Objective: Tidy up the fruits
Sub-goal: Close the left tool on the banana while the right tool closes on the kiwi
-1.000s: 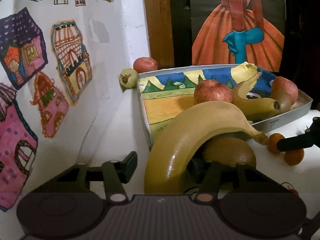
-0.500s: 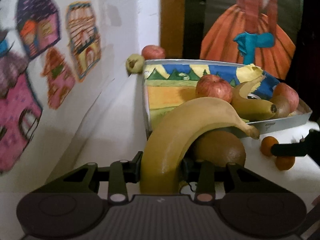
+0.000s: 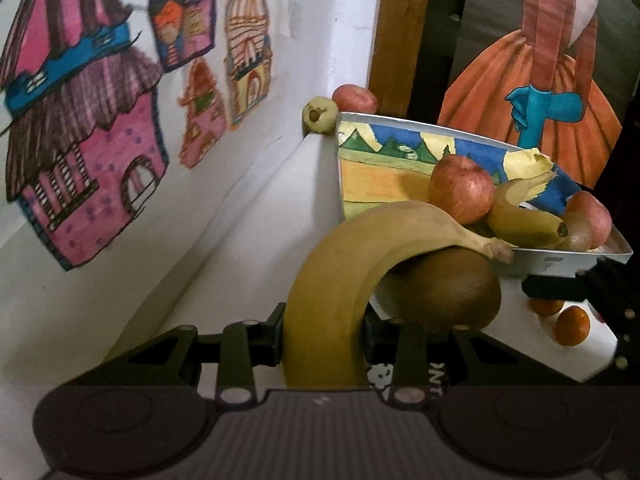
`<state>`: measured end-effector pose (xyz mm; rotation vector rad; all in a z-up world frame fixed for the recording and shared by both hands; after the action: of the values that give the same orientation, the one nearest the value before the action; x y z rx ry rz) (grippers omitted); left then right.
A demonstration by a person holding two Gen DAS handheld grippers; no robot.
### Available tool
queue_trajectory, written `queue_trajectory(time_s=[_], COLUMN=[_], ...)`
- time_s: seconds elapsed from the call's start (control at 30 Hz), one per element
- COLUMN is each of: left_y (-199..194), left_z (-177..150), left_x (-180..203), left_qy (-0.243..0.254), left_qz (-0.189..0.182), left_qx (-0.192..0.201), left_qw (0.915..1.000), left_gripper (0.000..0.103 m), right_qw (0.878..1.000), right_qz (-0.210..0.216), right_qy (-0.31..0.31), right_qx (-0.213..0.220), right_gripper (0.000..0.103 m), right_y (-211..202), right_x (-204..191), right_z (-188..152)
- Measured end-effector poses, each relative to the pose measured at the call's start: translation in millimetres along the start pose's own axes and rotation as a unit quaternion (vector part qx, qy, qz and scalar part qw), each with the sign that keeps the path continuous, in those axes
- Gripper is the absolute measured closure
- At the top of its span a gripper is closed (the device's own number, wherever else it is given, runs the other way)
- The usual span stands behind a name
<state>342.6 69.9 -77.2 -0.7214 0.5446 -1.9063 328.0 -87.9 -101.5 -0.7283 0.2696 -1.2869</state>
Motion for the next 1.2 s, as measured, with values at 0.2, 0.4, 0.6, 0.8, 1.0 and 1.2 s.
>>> queue_trajectory(time_s=[0.2,0.4,0.6,0.8,1.0,1.2], left_y=[3.0,5.0,9.0,16.9,19.4,20.2], left_z=[-4.7,-3.8,2.7,10.9,11.8,11.8], left_x=[-1.4,-1.2,-0.1,1.4,0.4,3.5], left_qy=[0.001,0.011,0.025,0.036,0.037,0.04], left_qz=[0.003,0.004,0.001,-0.006,-0.008,0.004], left_qx=[-0.006,-0.011,-0.011,-0.014,-0.013,-0.02], left_qw=[1.0,0.9999,0.9996,0.9992,0.9992,0.999], left_gripper=[0.064,0.064,0.061,0.057,0.055,0.056], right_qw=[1.0,0.999,0.999,0.999,0.999,1.0], right_qz=[0.015,0.036,0.041,0.038,0.036,0.021], right_qy=[0.003,0.005,0.014,0.017,0.026,0.022], right_qx=[-0.015,-0.017,-0.02,-0.018,-0.015,-0.007], right_gripper=[0.001,0.001,0.001,0.008,0.019,0.037], right_y=[18.9,26.2,26.5,25.4,24.1,23.3], right_x=[-1.2,-8.4,-9.7,-9.8,-6.8,-8.5], right_z=[11.0,12.4,15.6,18.6,21.4,22.5])
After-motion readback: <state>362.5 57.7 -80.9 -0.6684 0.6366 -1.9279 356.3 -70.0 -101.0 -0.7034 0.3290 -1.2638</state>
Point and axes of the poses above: each gripper's, at about its wrist camera, not at the fingertips, and y roughly the way its jaws point, x to its right, z to its top, the point moved 5 cm from there along y, roughly the way its jaws point, and after that the axes turned 15 degrees about -z, right-handed, at the moved point
